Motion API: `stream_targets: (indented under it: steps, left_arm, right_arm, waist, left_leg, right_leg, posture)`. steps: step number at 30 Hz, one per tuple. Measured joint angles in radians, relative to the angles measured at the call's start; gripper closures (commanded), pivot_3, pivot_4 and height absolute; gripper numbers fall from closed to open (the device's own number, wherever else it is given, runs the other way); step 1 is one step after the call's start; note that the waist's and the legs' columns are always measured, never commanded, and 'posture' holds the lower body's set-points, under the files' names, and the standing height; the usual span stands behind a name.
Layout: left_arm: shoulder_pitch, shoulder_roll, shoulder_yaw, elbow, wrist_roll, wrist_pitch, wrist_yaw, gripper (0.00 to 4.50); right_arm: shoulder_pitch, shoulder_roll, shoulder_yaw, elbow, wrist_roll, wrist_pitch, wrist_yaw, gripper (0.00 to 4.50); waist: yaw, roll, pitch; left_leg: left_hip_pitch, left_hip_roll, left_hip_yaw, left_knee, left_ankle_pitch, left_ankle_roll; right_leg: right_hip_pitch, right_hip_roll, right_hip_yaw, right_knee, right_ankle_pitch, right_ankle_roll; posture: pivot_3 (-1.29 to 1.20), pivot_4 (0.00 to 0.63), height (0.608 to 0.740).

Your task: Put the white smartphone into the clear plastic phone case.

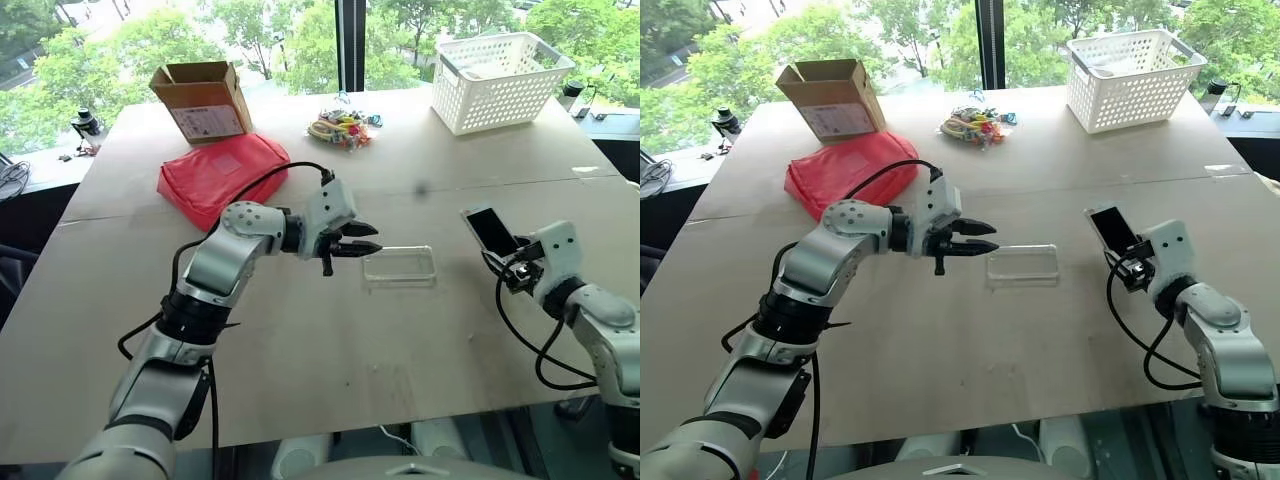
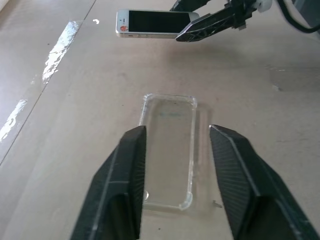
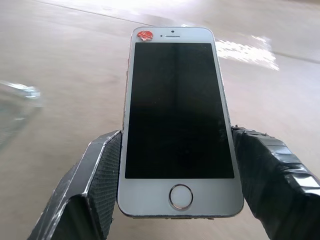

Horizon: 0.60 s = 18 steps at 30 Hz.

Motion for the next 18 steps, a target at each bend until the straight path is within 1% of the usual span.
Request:
stream_targets:
  steps: [1, 2, 3, 4, 7, 9, 10, 15, 18]
  left_arm:
    - [-0.005, -0.002, 0.005, 0.017, 0.004, -0.009, 0.011, 4.42]
    - [-0.011, -0.009, 0.005, 0.030, 0.005, -0.012, 0.017, 4.42]
    - [-0.015, -0.020, 0.006, 0.040, 0.009, -0.017, 0.027, 4.42]
    - [-0.015, -0.024, 0.006, 0.042, 0.010, -0.021, 0.028, 4.42]
    - [-0.021, -0.030, 0.007, 0.057, 0.012, -0.037, 0.031, 4.42]
    - [-0.025, -0.032, 0.008, 0.066, 0.014, -0.043, 0.031, 4.42]
    - [-0.026, -0.035, 0.007, 0.067, 0.014, -0.047, 0.029, 4.42]
    - [-0.026, -0.061, -0.003, 0.064, 0.018, -0.050, 0.030, 4.42]
    - [-0.021, -0.064, -0.019, 0.063, 0.035, -0.058, 0.031, 4.42]
  right_arm:
    - [-0.028, -0.023, 0.027, 0.053, -0.001, -0.059, 0.077, 1.56]
    - [-0.051, -0.040, 0.047, 0.090, -0.002, -0.086, 0.118, 1.56]
    - [-0.111, -0.060, 0.074, 0.162, -0.004, -0.131, 0.191, 1.56]
    - [-0.142, -0.071, 0.085, 0.191, -0.006, -0.158, 0.227, 1.56]
    - [-0.253, -0.137, 0.158, 0.304, -0.046, -0.294, 0.384, 1.56]
    - [-0.312, -0.159, 0.206, 0.373, -0.095, -0.371, 0.445, 1.56]
    - [-0.363, -0.172, 0.251, 0.425, -0.136, -0.407, 0.485, 1.56]
    - [-0.473, -0.174, 0.347, 0.480, -0.184, -0.423, 0.612, 1.56]
    - [-0.519, -0.174, 0.377, 0.510, -0.214, -0.434, 0.643, 1.56]
  waist:
    - [-0.001, 0.000, 0.000]
    - [-0.004, 0.000, 0.001]
    - [-0.009, 0.000, 0.002]
    - [-0.012, 0.000, 0.002]
    - [-0.015, 0.000, 0.003]
    - [-0.016, -0.001, 0.003]
    - [-0.017, 0.000, 0.003]
    - [-0.017, -0.001, 0.004]
    - [-0.017, 0.000, 0.004]
  left_leg:
    - [-0.004, 0.000, 0.001, 0.000, 0.001, -0.001]
    - [-0.007, -0.001, 0.002, 0.001, 0.002, -0.004]
    - [-0.009, -0.001, 0.003, 0.002, 0.003, -0.005]
    - [-0.011, -0.002, 0.002, 0.003, 0.003, -0.005]
    - [-0.011, -0.002, 0.002, 0.004, 0.003, -0.005]
    - [-0.011, -0.002, 0.001, 0.004, 0.003, -0.005]
    - [-0.011, -0.002, 0.001, 0.004, 0.003, -0.005]
    - [-0.012, -0.002, 0.000, 0.004, 0.003, -0.006]
    - [-0.012, -0.002, -0.001, 0.004, 0.003, -0.006]
  right_leg:
    - [-0.004, 0.000, 0.000, -0.001, 0.000, 0.000]
    - [-0.006, -0.001, 0.002, 0.000, 0.000, 0.000]
    - [-0.008, -0.002, 0.002, -0.001, 0.000, 0.000]
    - [-0.009, -0.002, 0.002, -0.001, 0.000, 0.001]
    - [-0.009, -0.002, 0.002, -0.001, 0.001, 0.001]
    - [-0.009, -0.002, 0.001, 0.000, 0.001, 0.001]
    - [-0.009, -0.002, 0.001, 0.001, 0.001, 0.001]
    - [-0.010, -0.002, 0.000, 0.001, 0.001, 0.001]
    - [-0.010, -0.002, 0.001, 0.001, 0.001, 0.001]
  posture:
    - [0.00, 0.150, 0.740]
    - [0.00, 0.150, 0.740]
    - [0.00, 0.150, 0.740]
    - [0.00, 0.150, 0.740]
    - [0.00, 0.150, 0.740]
    - [0.00, 0.150, 0.740]
    - [0.00, 0.150, 0.740]
    - [0.00, 0.150, 0.740]
    - [0.00, 0.150, 0.740]
